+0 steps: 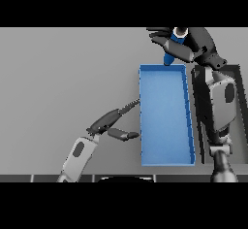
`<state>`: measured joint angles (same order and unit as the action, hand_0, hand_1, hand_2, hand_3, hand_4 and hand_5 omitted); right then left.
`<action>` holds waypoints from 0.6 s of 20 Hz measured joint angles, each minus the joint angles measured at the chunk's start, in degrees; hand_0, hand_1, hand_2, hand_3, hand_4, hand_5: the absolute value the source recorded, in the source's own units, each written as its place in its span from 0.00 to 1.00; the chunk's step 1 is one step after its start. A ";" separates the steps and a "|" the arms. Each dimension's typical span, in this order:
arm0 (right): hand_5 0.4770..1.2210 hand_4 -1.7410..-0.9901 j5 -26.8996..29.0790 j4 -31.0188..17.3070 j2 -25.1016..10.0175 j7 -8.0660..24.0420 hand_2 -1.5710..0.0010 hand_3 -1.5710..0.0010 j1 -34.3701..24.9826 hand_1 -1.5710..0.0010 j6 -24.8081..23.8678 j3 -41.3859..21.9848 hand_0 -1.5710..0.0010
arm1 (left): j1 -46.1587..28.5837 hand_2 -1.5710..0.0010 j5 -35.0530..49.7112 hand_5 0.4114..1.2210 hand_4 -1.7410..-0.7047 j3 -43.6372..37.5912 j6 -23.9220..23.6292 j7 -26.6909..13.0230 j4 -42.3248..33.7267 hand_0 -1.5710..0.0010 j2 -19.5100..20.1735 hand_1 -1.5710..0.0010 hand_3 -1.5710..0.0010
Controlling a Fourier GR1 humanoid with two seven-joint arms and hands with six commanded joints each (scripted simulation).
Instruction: Pick up the blue pipe and place it into the blue bin.
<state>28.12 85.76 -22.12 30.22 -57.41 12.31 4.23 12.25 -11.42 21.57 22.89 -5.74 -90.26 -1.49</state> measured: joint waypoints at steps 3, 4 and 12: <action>1.00 0.00 0.12 -0.62 -0.90 1.09 0.00 0.00 5.42 0.00 0.38 2.30 0.00 | -0.79 1.00 0.31 0.01 0.84 0.10 0.41 -0.03 -0.64 1.00 0.41 1.00 1.00; 1.00 0.00 -0.38 -0.45 -0.98 1.71 0.00 0.00 7.52 0.00 0.36 2.60 0.00 | -0.17 1.00 0.35 0.01 0.85 -0.25 0.40 -0.61 -0.60 1.00 0.62 1.00 1.00; 1.00 0.00 -1.87 6.86 -2.92 4.72 0.00 0.00 26.48 0.00 -4.74 0.00 0.00 | -2.42 1.00 -0.10 0.02 0.83 0.98 -0.03 -0.43 -0.77 1.00 -0.15 1.00 1.00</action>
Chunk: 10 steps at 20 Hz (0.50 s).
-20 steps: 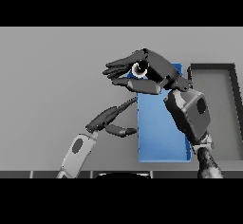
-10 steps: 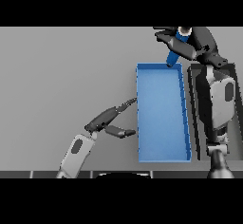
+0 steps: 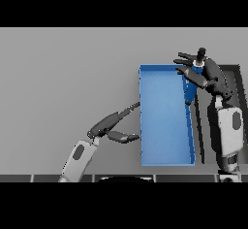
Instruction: Pick up the blue pipe and place it into the blue bin.
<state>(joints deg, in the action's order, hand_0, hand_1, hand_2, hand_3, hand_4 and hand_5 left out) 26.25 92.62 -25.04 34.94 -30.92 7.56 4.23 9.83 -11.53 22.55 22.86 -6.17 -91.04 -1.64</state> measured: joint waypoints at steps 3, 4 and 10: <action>1.00 0.00 -0.33 0.43 -4.22 0.00 0.00 0.04 4.80 0.00 -7.05 -5.84 0.00 | -0.30 1.00 0.10 0.01 0.82 -0.06 0.10 0.28 -0.37 1.00 0.38 1.00 1.00; 1.00 0.00 0.03 0.54 -5.64 0.00 0.00 0.03 5.95 0.00 -10.24 -8.13 0.00 | -0.39 1.00 0.39 0.01 0.82 -0.03 0.28 0.96 -0.47 1.00 0.35 1.00 1.00; 1.00 0.08 2.82 -1.80 -13.75 -1.11 0.15 0.50 7.94 0.15 -21.99 -20.72 0.07 | -0.68 1.00 0.64 0.01 0.83 -0.06 0.33 -0.03 -1.45 1.00 0.58 1.00 1.00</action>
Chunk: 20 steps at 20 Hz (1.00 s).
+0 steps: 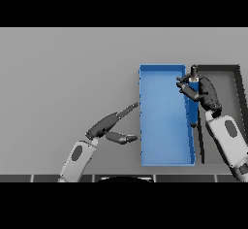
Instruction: Pick up the blue pipe and place it into the blue bin.
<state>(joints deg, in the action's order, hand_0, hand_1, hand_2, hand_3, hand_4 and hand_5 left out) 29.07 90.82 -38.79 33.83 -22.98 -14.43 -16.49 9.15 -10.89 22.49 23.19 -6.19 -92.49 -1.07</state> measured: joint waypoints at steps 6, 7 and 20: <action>0.89 0.69 3.53 -5.05 -6.29 -1.06 0.78 0.87 -6.10 0.78 -0.25 -11.94 0.76 | 0.15 1.00 -0.79 0.02 0.83 0.66 -0.35 -0.19 0.43 1.00 -0.39 1.00 1.00; 0.82 0.75 3.80 -5.22 -7.42 -1.81 0.82 0.89 -6.84 0.82 1.58 -13.77 0.80 | -0.02 1.00 -0.60 0.02 0.83 0.56 -0.32 0.12 0.23 1.00 -0.26 1.00 1.00; 0.28 0.95 13.07 -9.10 -17.08 1.07 0.99 0.99 -16.05 0.99 2.09 -35.73 0.99 | -0.43 1.00 -0.50 0.02 0.82 0.83 -0.65 -0.93 -0.96 1.00 -0.55 1.00 1.00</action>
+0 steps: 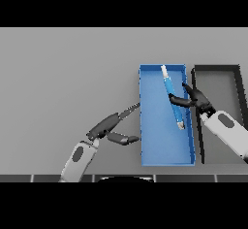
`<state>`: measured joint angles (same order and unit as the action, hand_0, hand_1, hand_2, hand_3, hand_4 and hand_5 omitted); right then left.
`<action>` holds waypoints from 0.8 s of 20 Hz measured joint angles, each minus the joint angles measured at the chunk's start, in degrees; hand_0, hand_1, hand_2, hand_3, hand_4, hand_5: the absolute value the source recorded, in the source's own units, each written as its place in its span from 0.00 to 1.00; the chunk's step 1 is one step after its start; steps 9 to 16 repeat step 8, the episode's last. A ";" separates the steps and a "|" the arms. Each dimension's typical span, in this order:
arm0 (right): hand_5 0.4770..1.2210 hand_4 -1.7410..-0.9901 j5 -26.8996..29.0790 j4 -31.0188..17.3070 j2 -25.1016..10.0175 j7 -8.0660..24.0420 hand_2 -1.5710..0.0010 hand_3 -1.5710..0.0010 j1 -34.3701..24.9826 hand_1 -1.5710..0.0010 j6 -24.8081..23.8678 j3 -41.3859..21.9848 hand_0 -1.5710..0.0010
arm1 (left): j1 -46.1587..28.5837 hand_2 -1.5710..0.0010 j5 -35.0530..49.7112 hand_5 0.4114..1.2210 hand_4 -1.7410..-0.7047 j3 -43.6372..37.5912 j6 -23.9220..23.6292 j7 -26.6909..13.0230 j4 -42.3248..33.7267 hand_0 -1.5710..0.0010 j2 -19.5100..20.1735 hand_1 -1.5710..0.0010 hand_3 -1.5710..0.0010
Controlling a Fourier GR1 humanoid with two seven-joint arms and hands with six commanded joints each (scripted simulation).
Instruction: Pick up the blue pipe and place it into the blue bin.
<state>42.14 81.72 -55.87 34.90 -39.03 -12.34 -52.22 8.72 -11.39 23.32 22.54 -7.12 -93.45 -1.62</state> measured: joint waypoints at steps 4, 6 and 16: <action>0.25 0.96 0.53 0.43 -0.62 -0.02 1.00 1.00 -0.91 1.00 0.03 -1.17 1.00 | -0.20 1.00 -0.77 0.02 0.83 0.14 -0.27 0.00 0.48 1.00 0.28 1.00 1.00; 0.24 0.96 0.64 0.06 -0.61 0.05 1.00 1.00 -1.24 1.00 0.20 -1.35 1.00 | 0.49 1.00 -0.76 0.02 0.83 -0.23 -0.46 -0.23 1.23 1.00 0.06 1.00 1.00; 0.22 0.96 0.21 0.16 -0.44 -0.05 1.00 1.00 -1.31 1.00 0.34 -2.00 1.00 | 0.48 1.00 -0.77 0.02 0.83 -0.26 -0.40 0.04 1.19 1.00 0.20 1.00 1.00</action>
